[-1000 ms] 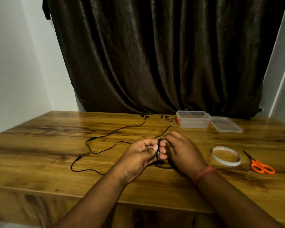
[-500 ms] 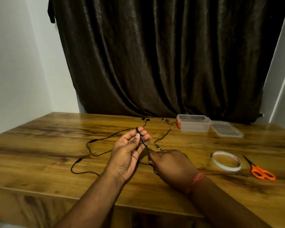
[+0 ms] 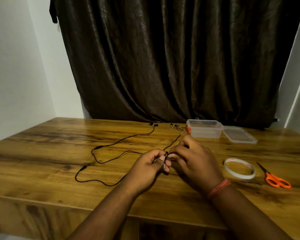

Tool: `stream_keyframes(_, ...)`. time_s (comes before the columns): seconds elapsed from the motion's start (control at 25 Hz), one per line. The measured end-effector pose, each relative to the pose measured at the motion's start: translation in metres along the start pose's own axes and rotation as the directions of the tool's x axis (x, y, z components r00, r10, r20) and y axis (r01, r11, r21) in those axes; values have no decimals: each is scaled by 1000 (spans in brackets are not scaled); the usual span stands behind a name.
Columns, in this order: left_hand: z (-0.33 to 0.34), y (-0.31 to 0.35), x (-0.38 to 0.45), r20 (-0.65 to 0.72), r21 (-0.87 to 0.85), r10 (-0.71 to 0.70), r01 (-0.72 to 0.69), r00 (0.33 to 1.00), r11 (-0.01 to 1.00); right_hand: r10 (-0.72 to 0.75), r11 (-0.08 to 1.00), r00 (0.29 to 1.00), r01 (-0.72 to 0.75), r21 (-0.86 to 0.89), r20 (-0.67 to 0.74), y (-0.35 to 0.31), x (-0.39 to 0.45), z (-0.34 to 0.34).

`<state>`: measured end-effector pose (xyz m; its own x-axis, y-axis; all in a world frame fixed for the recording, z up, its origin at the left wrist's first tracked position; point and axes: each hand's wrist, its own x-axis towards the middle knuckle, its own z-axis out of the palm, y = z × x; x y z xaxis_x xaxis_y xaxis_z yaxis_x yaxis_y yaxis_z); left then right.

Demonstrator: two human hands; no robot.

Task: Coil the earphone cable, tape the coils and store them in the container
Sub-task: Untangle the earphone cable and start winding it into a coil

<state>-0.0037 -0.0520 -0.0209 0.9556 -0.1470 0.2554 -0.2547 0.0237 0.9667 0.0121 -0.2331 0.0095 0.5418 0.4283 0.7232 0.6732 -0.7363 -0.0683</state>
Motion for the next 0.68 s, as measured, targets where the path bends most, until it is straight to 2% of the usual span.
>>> stream_keyframes(0.24, -4, 6, -4, 118, -138, 15, 1, 993, 990, 97, 994, 995, -95, 56, -39, 5, 2, 9)
stream_keyframes(0.36, -7, 12, -5, 90, -256, 46, -21, 995, 966, 130, 976, 991, -128, 179, -3, 5, 2, 13)
stream_keyframes(0.52, -9, 18, -6, 31, -485, 67, -43, 997, 873, 177, 925, 984, -171, 339, 16, 6, 3, 15)
stream_keyframes(0.68, -12, 22, -4, 5, -604, 96, -73, 995, 794, 186, 866, 980, -200, 457, 77, 6, 4, 20)
